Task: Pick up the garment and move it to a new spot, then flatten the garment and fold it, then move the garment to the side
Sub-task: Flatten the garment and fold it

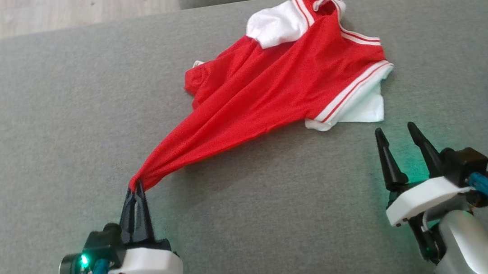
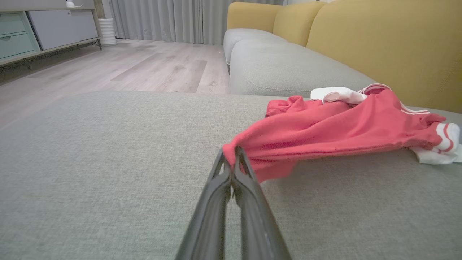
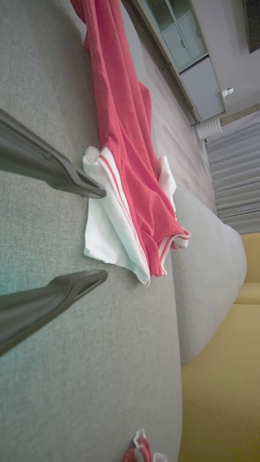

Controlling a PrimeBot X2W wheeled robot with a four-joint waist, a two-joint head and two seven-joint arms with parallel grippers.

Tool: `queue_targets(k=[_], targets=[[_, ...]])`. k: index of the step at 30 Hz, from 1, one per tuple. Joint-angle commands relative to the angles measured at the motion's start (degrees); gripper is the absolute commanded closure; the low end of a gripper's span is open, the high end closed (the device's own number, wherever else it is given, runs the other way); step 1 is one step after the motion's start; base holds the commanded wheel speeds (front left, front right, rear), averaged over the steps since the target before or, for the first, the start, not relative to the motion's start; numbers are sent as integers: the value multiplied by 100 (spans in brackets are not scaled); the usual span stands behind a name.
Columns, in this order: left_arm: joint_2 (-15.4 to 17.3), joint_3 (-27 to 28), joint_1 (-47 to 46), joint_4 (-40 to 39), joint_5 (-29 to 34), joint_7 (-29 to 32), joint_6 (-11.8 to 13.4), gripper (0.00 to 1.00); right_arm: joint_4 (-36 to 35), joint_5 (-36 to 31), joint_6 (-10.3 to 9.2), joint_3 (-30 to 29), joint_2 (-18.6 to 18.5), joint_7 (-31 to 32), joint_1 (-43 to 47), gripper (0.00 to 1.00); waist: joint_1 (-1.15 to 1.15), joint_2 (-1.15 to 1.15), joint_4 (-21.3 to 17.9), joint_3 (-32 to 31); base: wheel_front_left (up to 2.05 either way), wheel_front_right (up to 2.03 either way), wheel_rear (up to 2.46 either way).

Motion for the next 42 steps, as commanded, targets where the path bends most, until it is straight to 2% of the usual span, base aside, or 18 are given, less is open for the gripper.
queue_targets(k=[1, 9, 16, 17, 18, 19, 20, 23, 28, 36, 37, 38, 39, 42], targets=[[36, 184, -140, -175, 39, -29, -12, 0, -63, 10, -4, 84, -3, -45, -211, 0, 1, 0, 78, 45, 0, 0, 0], [36, -309, -188, -297, -104, -29, -23, 0, 896, -128, -4, -699, -3, -45, -900, 0, 1, 0, 439, 272, 0, 0, 0], [36, -642, -114, -373, -185, -29, 23, 0, 1725, -604, -4, -1103, -4, -45, -1313, 0, 1, 0, 766, 370, 0, 0, 0], [36, -650, -106, -381, -187, -29, 27, 0, 1866, -679, -4, -1142, -4, -45, -1343, 18, 1, 0, 786, 370, 0, 0, 0], [36, -649, -95, -382, -185, -29, 33, 0, 2014, -746, -4, -1197, -4, -44, -1369, 79, 1, 0, 801, 367, 0, 0, 0], [36, -649, -95, -382, -185, -29, 33, 0, 2014, -746, -4, -1197, -4, -44, -1369, 79, 1, 0, 801, 367, 0, 0, 0], [36, -636, -86, -380, -181, -29, 40, 0, 2138, -826, -4, -1256, -4, -44, -1388, 100, 1, 0, 807, 358, 0, 0, 0], [36, -573, -55, -380, -171, -29, 60, 0, 2215, -951, -4, -1364, -4, -44, -1389, 100, 1, 0, 774, 295, 0, 0, 0], [36, -425, 66, -356, -177, -29, 72, 0, 1914, -838, -4, -1576, -3, -44, -997, 100, 1, 0, 601, 41, 0, 0, 0], [36, -96, 451, -321, -150, -29, 37, 0, 1488, -504, -4, -1174, -42, -44, -86, 100, 1, 0, 159, -434, 0, 0, 0], [36, -67, 492, -322, -145, -29, 33, 0, 1416, -469, -4, -1136, -69, -44, -27, 98, 1, 0, 121, -465, 0, 0, 0], [36, -41, 528, -323, -142, -29, 28, 0, 1318, -445, -4, -1108, -94, -44, 15, 13, 1, 0, 92, -489, 0, 0, 0], [36, -14, 560, -320, -139, -29, 23, 0, 1172, -409, -4, -1111, -99, -44, 38, 0, 1, 0, 65, -516, 0, 0, 0], [36, 60, 627, -322, -120, -29, 25, 0, 525, -469, -4, -1028, -96, -44, 84, 0, 1, 0, 21, -579, 0, 0, 0]])
